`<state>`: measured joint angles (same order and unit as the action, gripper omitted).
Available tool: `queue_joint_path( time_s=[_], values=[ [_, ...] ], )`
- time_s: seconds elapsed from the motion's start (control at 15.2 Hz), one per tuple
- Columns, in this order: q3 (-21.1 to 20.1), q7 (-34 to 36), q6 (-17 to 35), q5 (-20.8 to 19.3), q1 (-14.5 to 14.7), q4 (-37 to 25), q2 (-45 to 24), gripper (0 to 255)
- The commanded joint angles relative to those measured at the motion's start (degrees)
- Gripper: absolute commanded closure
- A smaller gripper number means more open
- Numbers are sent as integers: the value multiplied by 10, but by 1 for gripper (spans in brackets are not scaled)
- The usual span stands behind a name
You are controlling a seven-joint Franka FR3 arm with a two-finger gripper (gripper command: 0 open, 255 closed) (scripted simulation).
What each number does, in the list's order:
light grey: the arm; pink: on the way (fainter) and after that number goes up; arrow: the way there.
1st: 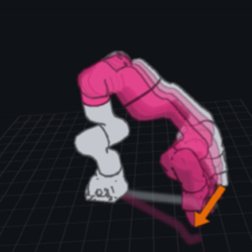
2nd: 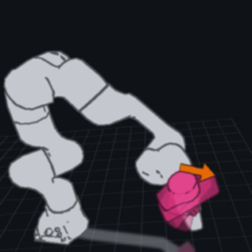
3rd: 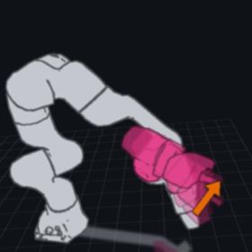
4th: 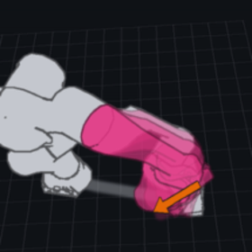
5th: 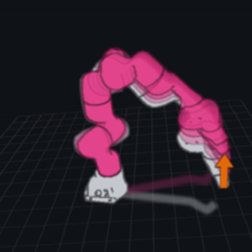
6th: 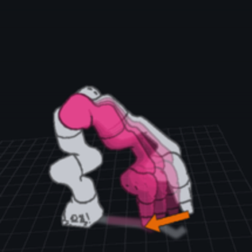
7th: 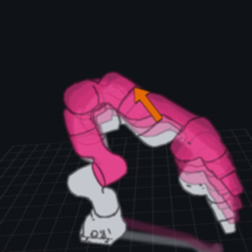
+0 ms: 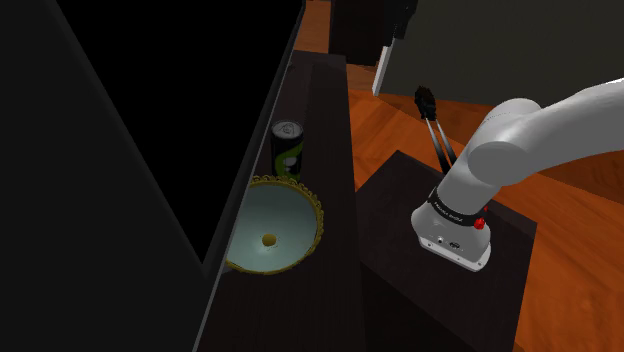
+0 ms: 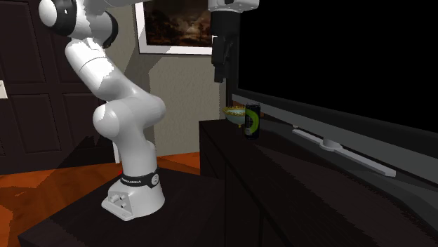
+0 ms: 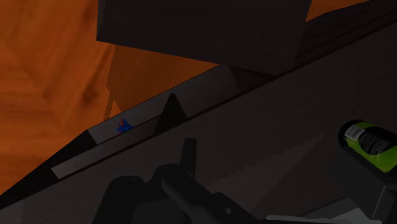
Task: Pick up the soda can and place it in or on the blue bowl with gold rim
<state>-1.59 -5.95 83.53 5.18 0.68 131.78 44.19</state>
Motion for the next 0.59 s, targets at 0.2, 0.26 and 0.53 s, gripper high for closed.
queue_joint_path(
  time_s=[0.2,0.26,0.53],
  values=[
    [-39,33,29,23,14,14,-6,0],
    [-52,45,40,31,18,18,-9,0],
    [-105,88,82,57,36,25,-31,0]
  ],
)
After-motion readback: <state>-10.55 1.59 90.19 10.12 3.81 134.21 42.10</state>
